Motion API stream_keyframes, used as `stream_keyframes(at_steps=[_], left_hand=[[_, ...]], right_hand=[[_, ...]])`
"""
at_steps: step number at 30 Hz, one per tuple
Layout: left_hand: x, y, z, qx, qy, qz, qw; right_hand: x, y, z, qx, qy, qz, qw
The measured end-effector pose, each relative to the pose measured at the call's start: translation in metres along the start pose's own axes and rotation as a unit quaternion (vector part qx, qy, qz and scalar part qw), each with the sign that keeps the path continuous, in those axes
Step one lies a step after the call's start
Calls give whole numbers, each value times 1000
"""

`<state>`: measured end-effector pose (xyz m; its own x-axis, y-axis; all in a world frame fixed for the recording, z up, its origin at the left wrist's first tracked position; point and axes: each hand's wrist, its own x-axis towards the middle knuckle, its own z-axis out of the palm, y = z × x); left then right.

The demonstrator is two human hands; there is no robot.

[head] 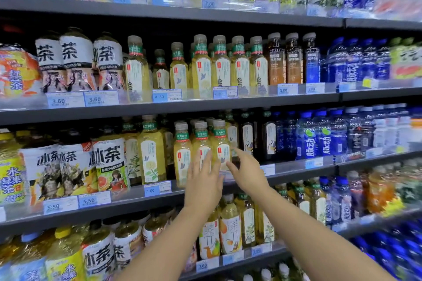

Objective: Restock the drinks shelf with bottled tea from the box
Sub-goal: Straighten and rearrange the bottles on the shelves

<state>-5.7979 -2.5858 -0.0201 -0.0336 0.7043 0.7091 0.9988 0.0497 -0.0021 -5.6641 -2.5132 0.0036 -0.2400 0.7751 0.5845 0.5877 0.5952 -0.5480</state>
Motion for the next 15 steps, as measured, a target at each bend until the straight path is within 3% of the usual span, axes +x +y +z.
stream_keyframes(at_steps=[6,15], left_hand=[[-52,87,-1,-79,-49,98,991],[-163,246,40,-173,-147,187,956]], right_hand=[[-91,31,-78,-91,-14,55,994],[-260,156,-166,-191,-88,173,962]])
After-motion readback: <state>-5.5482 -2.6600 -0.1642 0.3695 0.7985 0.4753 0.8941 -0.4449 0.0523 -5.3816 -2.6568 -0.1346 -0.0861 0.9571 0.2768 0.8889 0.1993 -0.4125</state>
